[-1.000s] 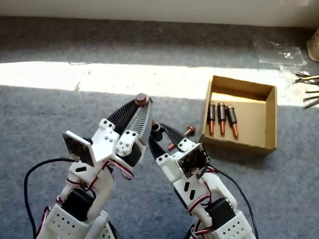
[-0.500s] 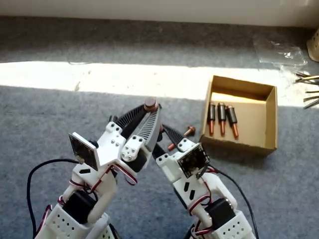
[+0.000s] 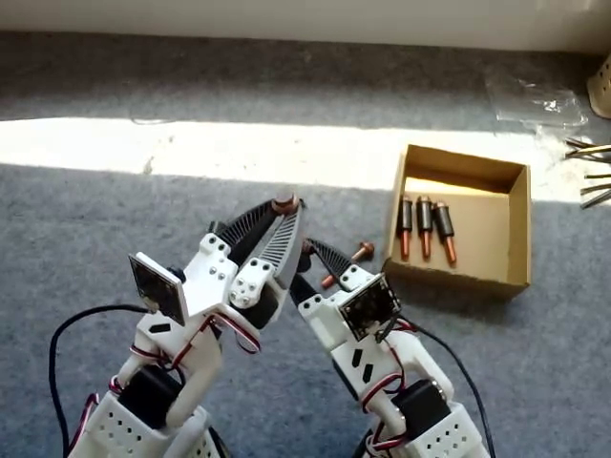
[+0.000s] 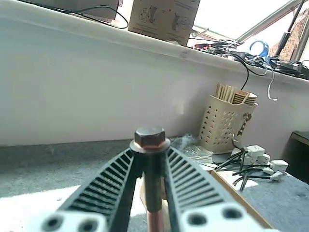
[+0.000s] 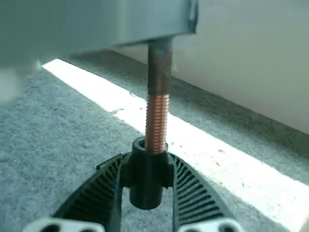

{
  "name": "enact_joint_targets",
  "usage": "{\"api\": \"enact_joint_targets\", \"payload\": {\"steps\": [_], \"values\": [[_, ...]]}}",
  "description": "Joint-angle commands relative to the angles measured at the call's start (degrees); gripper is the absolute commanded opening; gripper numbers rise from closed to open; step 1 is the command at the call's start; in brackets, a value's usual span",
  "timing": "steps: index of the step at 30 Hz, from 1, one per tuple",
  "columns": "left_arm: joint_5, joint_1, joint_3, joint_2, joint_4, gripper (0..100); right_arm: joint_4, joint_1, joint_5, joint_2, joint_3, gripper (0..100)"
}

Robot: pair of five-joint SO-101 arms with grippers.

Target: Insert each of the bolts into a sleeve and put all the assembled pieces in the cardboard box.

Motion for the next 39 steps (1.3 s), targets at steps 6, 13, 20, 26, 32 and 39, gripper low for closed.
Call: {"api": "enact_joint_targets", "payload": {"steps": [6, 13, 20, 26, 32, 39], "values": [[0.3, -1.8, -1.1, 0.0, 0.5, 2, 0.0, 0.7, -0.1, -0.5, 8.0, 0.4], [0.4, -1.6, 2.1, 0.0, 0.4, 2, 0.0, 0.7, -0.1, -0.5, 8.0, 0.4], [0.4, 1.3, 4.8, 0.0, 0.4, 2, 0.0, 0.7, -0.1, -0.5, 8.0, 0.4], [0.4, 1.3, 5.4, 0.0, 0.4, 2, 0.0, 0.7, -0.1, -0.5, 8.0, 0.4], [0.3, 1.2, 6.3, -0.1, 1.4, 2, 0.0, 0.7, -0.1, -0.5, 8.0, 0.4], [0.3, 0.2, 6.9, -0.1, 4.6, 3, -0.2, 2.0, -0.1, -0.5, 8.0, 0.4]]}}
